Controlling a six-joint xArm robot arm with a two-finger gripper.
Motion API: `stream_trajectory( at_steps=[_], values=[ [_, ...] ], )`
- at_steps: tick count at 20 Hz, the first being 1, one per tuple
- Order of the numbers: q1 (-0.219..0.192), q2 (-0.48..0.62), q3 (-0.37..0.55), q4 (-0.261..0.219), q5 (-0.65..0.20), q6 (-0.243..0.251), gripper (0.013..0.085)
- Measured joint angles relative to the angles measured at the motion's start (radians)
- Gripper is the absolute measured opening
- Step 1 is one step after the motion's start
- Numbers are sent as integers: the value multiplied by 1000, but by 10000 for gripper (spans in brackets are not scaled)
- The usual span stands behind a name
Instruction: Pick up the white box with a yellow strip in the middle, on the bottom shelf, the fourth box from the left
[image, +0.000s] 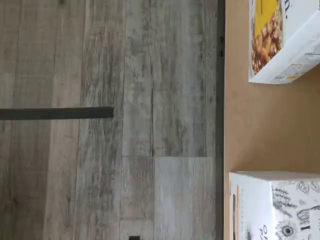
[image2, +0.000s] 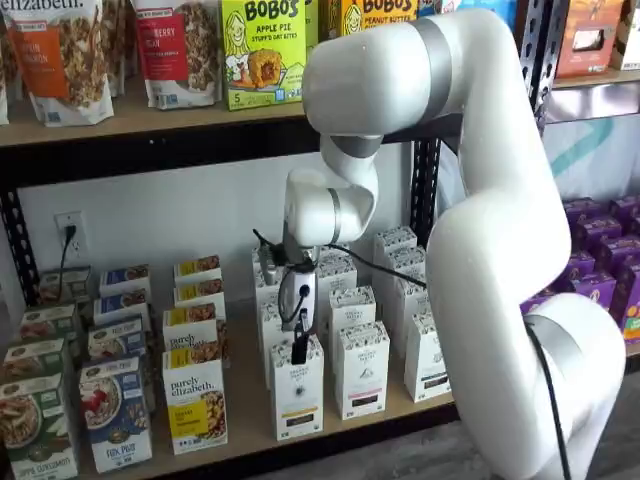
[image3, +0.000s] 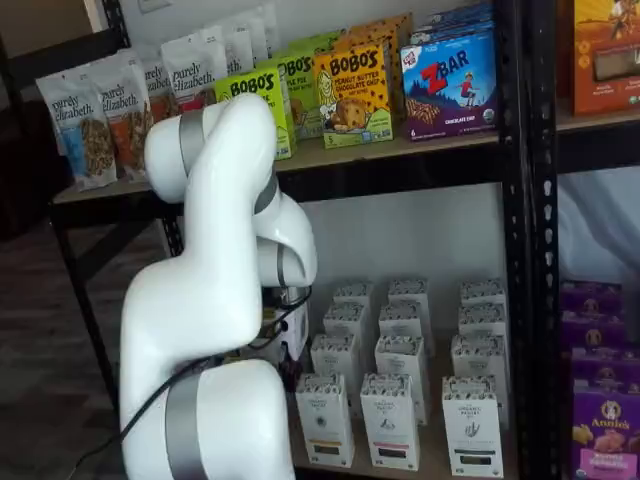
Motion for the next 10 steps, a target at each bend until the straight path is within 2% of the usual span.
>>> stream_trajectory(
  at_steps=[2,6,10],
  values=[
    [5,12,-4,-12,-10,14,850],
    [14,39,-18,-7,-29,17,850],
    [17,54,-19,24,-63,-9,850]
  ],
)
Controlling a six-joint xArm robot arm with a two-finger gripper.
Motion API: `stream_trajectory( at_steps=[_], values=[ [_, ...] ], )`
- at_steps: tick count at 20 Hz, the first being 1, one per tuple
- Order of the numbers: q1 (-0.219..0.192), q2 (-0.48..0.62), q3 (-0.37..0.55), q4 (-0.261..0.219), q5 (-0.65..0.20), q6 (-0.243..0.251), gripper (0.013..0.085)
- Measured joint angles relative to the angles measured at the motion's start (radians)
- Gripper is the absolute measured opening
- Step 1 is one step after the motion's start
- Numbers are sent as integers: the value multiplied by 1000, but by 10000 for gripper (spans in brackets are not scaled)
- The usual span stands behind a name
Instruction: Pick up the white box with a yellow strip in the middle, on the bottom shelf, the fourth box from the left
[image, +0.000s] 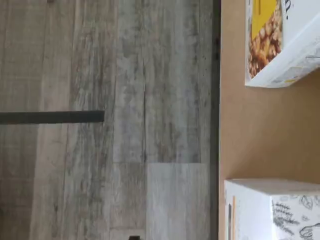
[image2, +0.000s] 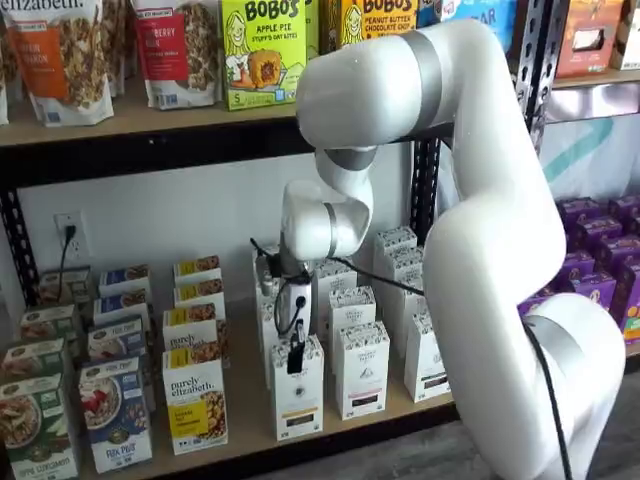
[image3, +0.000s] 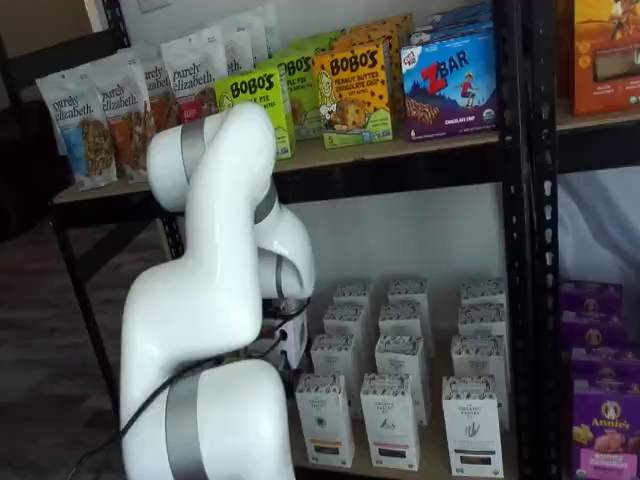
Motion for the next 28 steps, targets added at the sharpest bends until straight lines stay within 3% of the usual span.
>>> stream_trajectory(
  at_steps=[7,16,20,28],
  values=[
    [-11,38,-49,11,-7,-19,850],
    [-41,141,-206,-96,66,51,850],
    [-58,213,-314,-182,125,110,850],
    [-73,284,-399,-220,153,127,850]
  ],
)
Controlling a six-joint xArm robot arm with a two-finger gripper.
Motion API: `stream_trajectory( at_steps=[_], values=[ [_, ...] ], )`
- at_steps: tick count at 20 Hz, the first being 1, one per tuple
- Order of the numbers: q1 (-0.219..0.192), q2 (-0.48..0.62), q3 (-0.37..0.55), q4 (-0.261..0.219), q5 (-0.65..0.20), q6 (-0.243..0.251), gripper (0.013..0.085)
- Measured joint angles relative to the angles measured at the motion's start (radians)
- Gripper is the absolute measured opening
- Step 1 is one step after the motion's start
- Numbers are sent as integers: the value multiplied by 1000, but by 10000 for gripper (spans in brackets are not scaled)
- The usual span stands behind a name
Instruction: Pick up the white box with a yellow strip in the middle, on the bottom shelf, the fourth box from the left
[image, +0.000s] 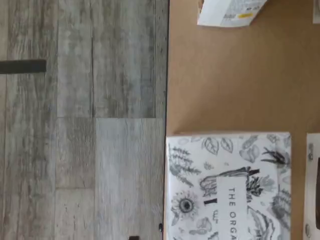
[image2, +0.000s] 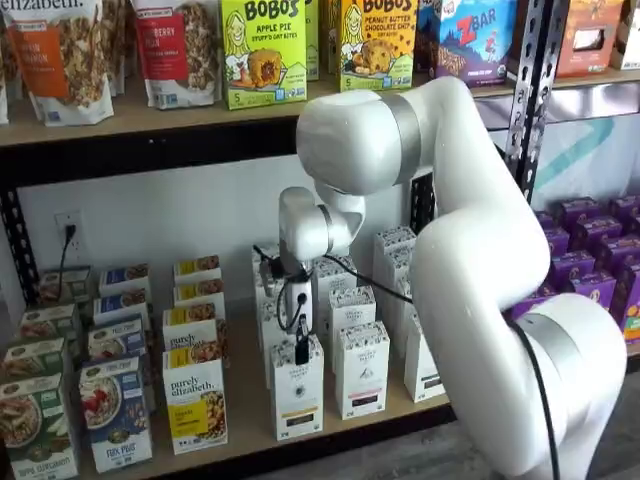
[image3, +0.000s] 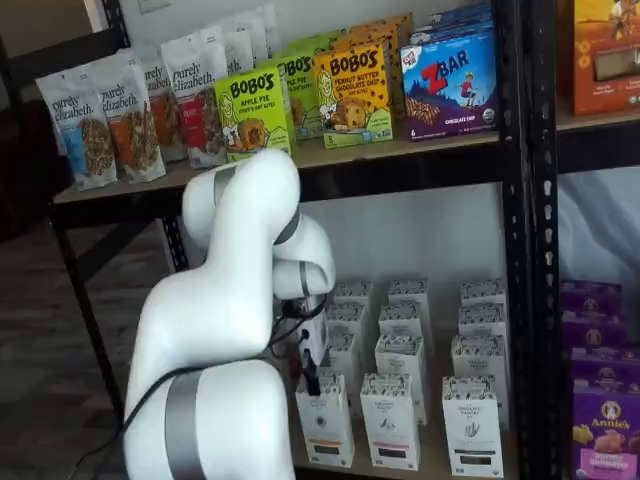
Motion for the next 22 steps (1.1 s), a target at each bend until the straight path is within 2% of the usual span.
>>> stream_trajectory(
  at_steps=[6,22],
  values=[
    [-5,10,-1,1,-6,-6,850],
    [-9,48,-6,-32,-53,16,850]
  ],
)
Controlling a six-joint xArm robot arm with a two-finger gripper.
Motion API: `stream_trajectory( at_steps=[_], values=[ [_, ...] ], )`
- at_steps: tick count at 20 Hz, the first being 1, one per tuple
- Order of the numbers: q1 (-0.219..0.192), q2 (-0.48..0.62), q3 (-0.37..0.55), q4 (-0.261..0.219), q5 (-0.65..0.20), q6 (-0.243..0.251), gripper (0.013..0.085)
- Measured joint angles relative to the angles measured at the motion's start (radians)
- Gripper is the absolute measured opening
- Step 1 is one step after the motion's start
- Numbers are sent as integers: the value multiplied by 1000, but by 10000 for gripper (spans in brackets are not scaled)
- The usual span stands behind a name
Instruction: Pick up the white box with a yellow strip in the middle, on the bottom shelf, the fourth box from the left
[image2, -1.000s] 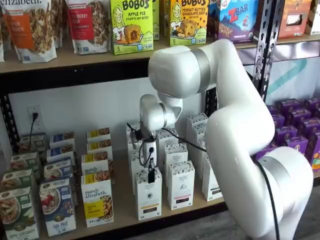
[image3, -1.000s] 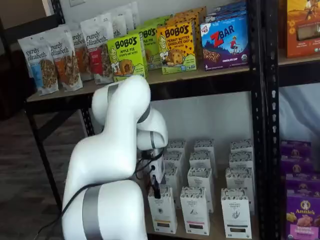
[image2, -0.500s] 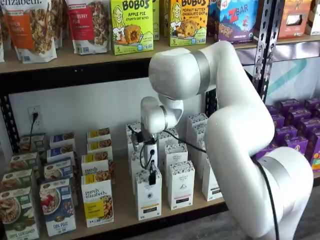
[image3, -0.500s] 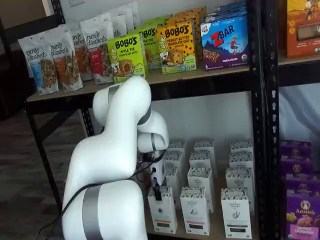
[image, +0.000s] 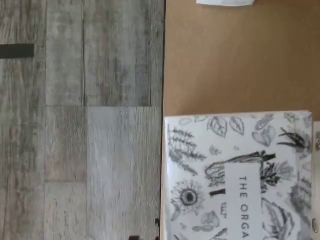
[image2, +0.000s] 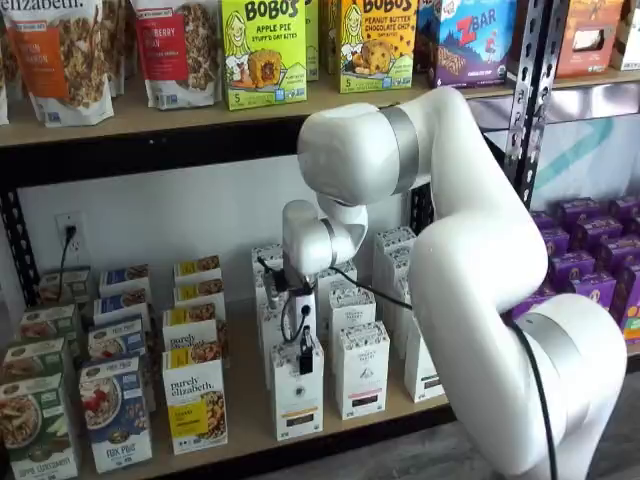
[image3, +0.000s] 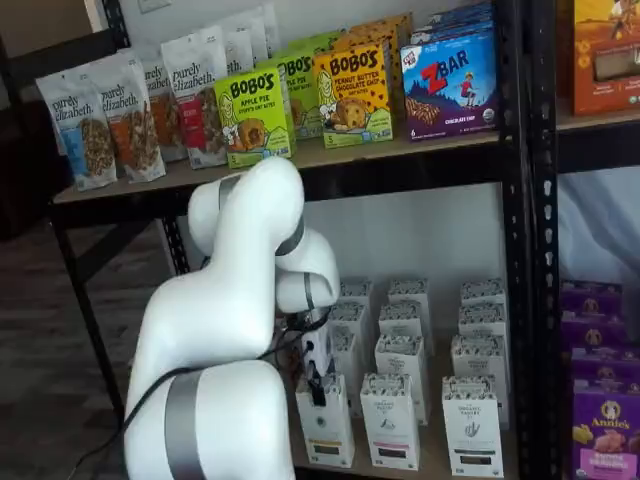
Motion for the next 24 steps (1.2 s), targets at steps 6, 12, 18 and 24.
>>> stream_trajectory(
  at_steps=[6,12,18,24],
  values=[
    [4,14,-10,-3,3,6,850],
    [10,26,-17,-25,-2,31,850],
    [16,39,-19,-36,-12,46,850],
    [18,39,-12,-4,-25,20,770]
  ],
)
